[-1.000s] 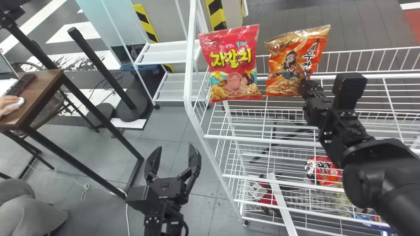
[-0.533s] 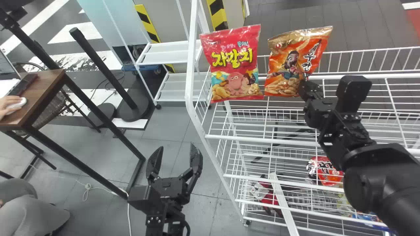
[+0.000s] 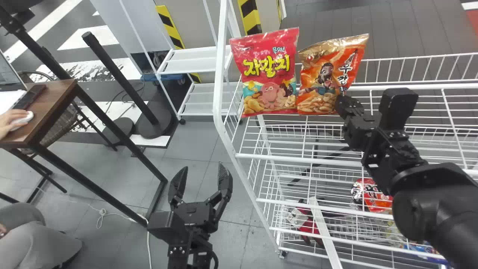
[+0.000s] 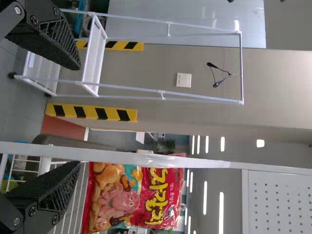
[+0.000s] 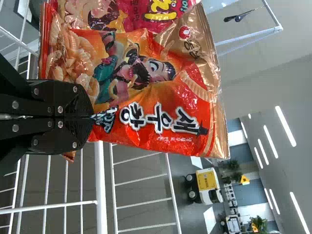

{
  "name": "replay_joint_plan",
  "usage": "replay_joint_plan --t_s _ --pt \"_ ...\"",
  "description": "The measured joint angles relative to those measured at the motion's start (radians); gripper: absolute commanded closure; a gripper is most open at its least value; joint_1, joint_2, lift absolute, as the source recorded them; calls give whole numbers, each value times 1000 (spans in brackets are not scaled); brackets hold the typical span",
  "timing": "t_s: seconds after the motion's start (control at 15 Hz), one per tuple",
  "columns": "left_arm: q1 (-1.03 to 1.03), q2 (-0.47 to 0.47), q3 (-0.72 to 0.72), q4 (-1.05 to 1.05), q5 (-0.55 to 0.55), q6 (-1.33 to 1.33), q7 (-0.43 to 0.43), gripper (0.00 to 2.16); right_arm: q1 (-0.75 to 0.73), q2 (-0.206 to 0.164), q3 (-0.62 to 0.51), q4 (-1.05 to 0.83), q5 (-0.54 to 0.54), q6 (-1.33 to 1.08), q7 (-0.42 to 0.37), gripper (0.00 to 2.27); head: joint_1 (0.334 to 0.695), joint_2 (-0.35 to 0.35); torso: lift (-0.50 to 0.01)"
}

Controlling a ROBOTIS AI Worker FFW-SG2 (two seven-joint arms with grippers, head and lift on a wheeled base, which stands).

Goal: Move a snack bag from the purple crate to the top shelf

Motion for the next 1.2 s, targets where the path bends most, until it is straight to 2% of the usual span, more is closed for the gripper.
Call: replay_joint_plan --t_s 0.13,0.53,0.6,0.67,0.93,1.07,1.2 --pt "0 0 0 0 0 0 0 137 -7 0 0 15 -1 0 8 2084 695 350 0" --pt "0 0 0 0 0 0 0 137 -18 0 -1 47 -8 -51 3 2081 695 345 0" --pt "0 0 0 0 -1 0 0 137 -20 0 -1 51 -10 -54 3 1970 695 344 0" --pt "0 0 0 0 -1 0 0 137 -23 0 -1 56 -10 -55 2 1767 695 341 0" --pt "0 0 0 2 -1 0 0 137 -33 0 -3 68 -27 -45 -1 552 695 337 0" --pt "0 -1 -1 3 -1 0 0 137 -36 0 -4 69 -29 -25 0 326 695 336 0" --pt "0 -2 -2 3 -1 0 0 137 -38 0 -6 69 -30 -1 0 299 695 337 0"
